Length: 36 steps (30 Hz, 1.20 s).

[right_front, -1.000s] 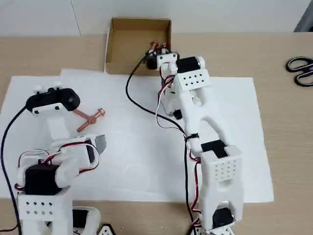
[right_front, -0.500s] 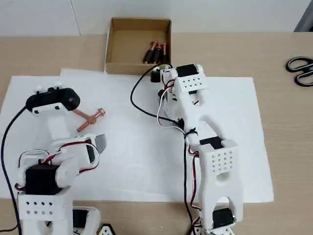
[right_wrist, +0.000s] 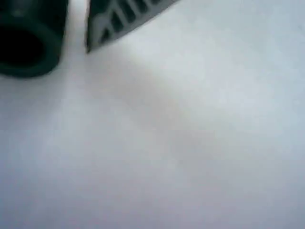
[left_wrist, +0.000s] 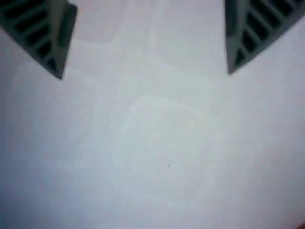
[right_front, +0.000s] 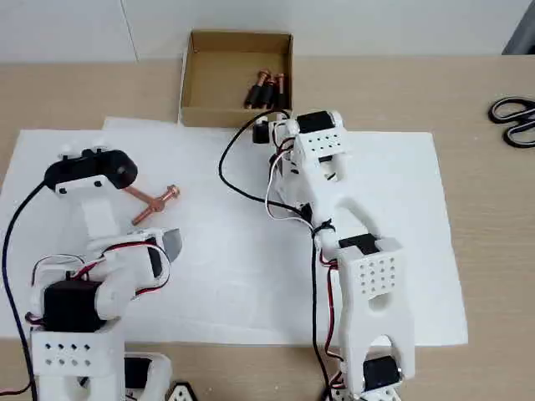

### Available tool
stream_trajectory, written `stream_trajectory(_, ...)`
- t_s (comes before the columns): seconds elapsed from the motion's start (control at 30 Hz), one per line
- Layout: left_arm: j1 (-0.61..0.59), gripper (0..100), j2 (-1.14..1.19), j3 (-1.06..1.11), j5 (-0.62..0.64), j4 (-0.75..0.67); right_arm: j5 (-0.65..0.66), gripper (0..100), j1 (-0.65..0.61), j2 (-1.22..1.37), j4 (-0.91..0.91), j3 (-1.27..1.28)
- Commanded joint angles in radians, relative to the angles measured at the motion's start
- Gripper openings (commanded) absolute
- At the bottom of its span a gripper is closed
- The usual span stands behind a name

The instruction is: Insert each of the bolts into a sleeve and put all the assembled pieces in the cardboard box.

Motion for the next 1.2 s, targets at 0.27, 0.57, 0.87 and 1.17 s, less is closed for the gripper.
stream_trajectory(0.27, -0.006, 21, -0.014, -0.01, -0.032, -0.018, 0.009, 0.6, 0.018, 0.033, -0.005, 0.003)
stream_trajectory(0.57, -0.029, 21, 0.054, -0.188, -0.351, 0.014, 0.008, 0.3, 0.019, -0.203, 0.005, 0.011)
stream_trajectory(0.87, -0.164, 21, 0.535, -0.389, -0.646, -0.009, 0.009, 0.3, 0.07, -0.443, 0.001, 0.161)
stream_trajectory(1.17, -0.216, 21, 0.957, -0.579, -0.825, -0.149, 0.009, 0.3, 0.116, -0.558, -0.002, 0.341)
